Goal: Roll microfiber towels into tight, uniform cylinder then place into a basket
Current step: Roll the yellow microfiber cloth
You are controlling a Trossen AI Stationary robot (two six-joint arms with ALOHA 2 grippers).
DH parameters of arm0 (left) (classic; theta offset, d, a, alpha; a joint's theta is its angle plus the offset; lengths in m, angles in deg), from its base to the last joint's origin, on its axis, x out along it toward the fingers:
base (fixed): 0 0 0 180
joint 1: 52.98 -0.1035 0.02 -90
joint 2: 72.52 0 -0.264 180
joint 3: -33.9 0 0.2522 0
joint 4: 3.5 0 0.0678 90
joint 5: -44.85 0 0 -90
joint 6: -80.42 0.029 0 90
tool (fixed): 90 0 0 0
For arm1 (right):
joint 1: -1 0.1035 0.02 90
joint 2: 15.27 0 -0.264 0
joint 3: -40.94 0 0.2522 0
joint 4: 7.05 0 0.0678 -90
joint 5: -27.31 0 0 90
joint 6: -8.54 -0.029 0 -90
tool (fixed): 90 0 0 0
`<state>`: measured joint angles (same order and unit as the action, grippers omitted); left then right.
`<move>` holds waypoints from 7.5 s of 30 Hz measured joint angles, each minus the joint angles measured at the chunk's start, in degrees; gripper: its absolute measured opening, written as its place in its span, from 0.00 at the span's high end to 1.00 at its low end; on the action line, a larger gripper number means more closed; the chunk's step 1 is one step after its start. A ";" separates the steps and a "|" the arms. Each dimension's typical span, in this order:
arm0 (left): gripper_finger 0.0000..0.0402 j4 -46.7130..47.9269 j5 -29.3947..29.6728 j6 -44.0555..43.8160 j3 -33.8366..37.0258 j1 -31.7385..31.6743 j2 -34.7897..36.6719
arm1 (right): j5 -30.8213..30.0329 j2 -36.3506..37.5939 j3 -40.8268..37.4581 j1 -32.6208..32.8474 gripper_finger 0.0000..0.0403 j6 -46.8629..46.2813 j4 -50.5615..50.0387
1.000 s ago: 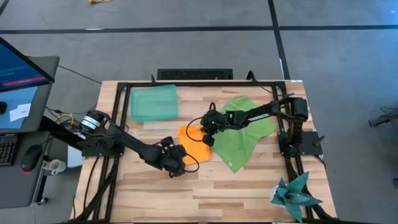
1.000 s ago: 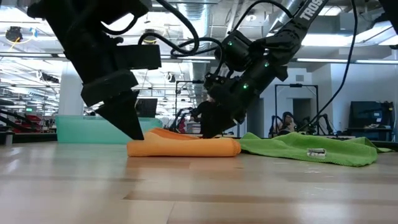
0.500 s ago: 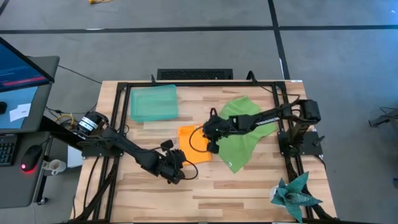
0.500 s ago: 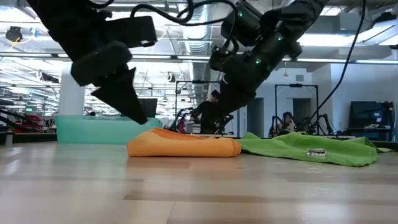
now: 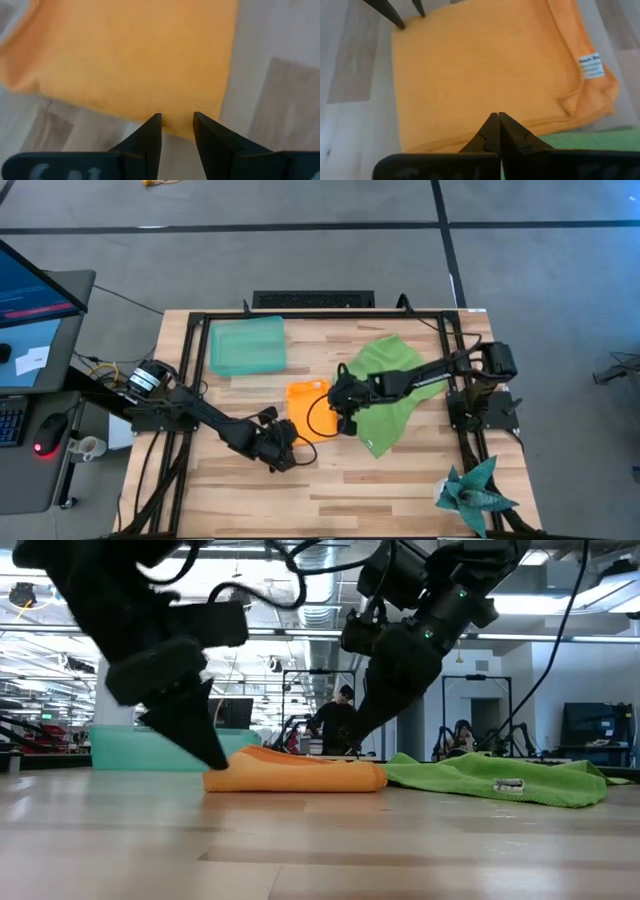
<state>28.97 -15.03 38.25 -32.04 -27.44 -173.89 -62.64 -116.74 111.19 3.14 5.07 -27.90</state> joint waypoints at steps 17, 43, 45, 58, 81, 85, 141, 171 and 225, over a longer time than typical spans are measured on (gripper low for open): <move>0.74 6.61 4.44 1.42 -0.57 0.48 4.65 | -0.07 -0.04 0.02 0.58 0.95 -1.09 1.27; 0.74 -3.87 -4.86 20.56 4.85 -21.84 8.48 | -0.35 -2.93 0.00 7.85 0.97 -2.57 11.25; 0.74 -3.47 -5.66 20.56 5.03 -22.61 8.48 | -0.35 -2.93 0.00 8.40 0.98 -2.62 10.41; 0.74 -6.67 -7.36 16.43 10.89 -25.32 8.48 | -4.85 -2.93 0.00 10.63 0.97 -5.06 9.29; 0.74 -10.13 -7.07 13.96 11.27 -25.16 8.48 | -6.14 -8.54 0.49 12.09 0.97 -7.39 12.44; 0.74 -9.99 -6.92 13.98 11.25 -25.16 8.48 | -6.10 -9.09 0.12 11.98 0.97 -8.56 10.51; 0.74 -22.86 -3.82 14.17 11.03 -9.22 1.61 | -6.56 -5.86 0.11 8.25 0.95 -4.51 5.34; 0.74 -19.07 18.82 40.76 6.30 11.88 19.74 | -42.56 12.46 0.11 28.46 0.94 -2.05 -27.53; 0.44 -12.83 2.09 20.15 12.64 4.35 19.69 | -17.58 12.15 -16.48 20.06 0.49 8.69 19.23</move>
<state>16.14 -12.94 58.40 -19.40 -23.10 -154.19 -80.22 -104.59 94.71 23.20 13.76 -8.67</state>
